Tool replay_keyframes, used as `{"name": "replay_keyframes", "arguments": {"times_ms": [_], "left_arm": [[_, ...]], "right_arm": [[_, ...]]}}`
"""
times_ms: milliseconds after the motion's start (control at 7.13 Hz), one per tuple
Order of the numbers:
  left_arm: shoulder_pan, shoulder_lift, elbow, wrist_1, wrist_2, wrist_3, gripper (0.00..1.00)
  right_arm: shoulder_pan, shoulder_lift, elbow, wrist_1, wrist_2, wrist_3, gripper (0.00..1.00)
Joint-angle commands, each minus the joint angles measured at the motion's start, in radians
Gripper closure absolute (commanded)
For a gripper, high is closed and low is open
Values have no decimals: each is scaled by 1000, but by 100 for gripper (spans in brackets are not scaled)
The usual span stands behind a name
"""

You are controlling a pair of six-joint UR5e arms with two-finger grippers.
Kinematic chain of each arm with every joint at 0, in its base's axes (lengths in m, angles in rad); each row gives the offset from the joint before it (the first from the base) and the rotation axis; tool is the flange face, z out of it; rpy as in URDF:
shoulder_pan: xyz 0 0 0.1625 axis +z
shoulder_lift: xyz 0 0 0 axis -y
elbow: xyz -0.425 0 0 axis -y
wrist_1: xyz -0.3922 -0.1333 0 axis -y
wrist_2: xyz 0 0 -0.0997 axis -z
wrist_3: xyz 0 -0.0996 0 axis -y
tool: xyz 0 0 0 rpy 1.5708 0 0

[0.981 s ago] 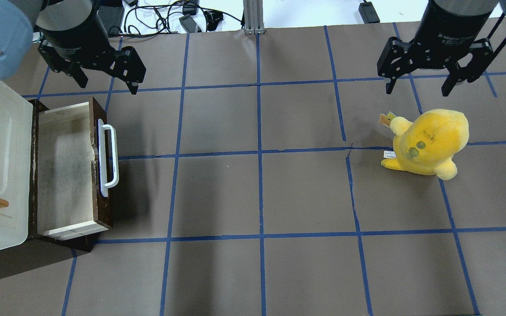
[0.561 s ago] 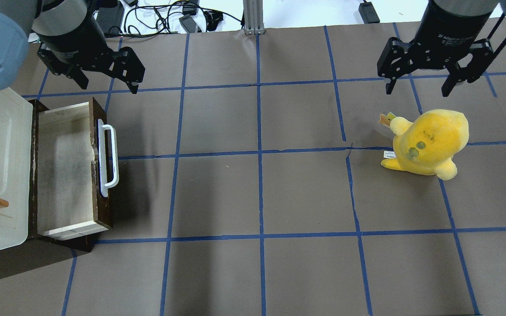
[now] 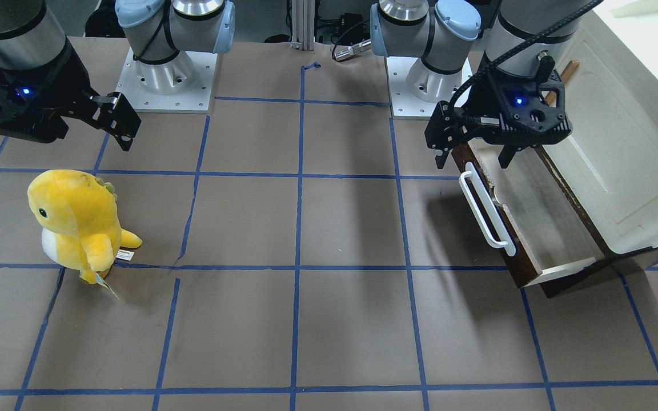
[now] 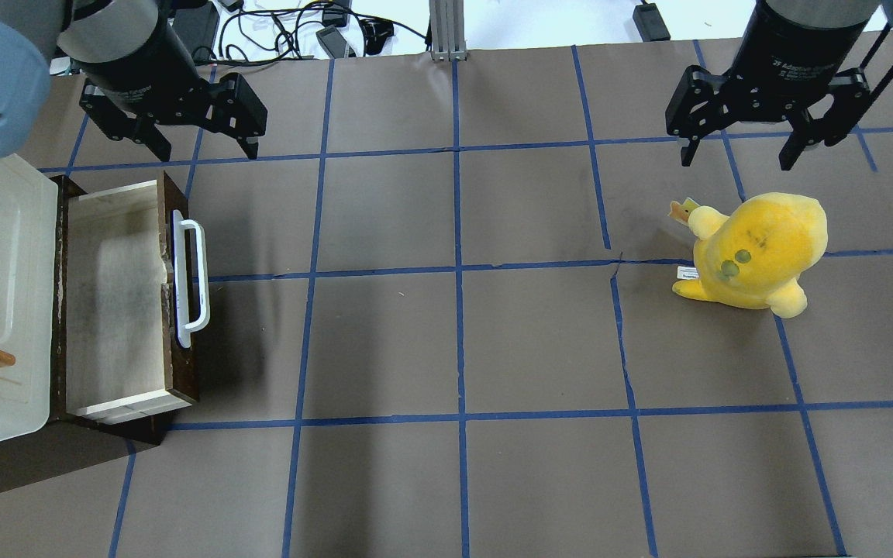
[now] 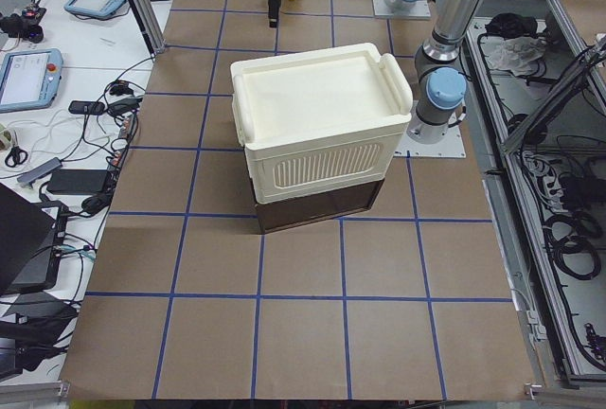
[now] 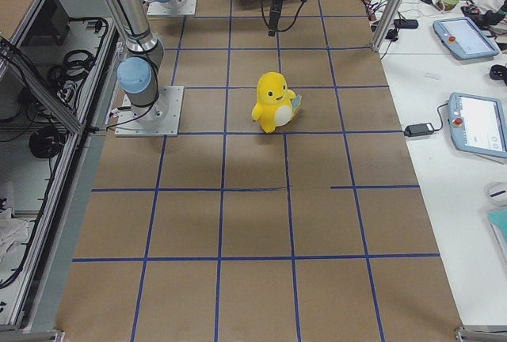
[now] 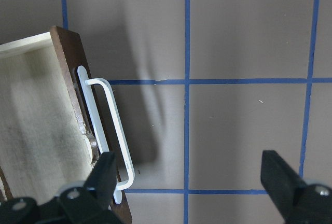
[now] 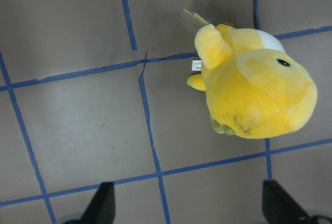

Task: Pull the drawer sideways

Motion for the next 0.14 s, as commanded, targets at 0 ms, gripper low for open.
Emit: {"name": "replay_keyframes", "arguments": {"times_ms": [0], "left_arm": [[2,0,0,0,-15,40,0]], "right_arm": [[1,0,0,-1,0,0,0]]}}
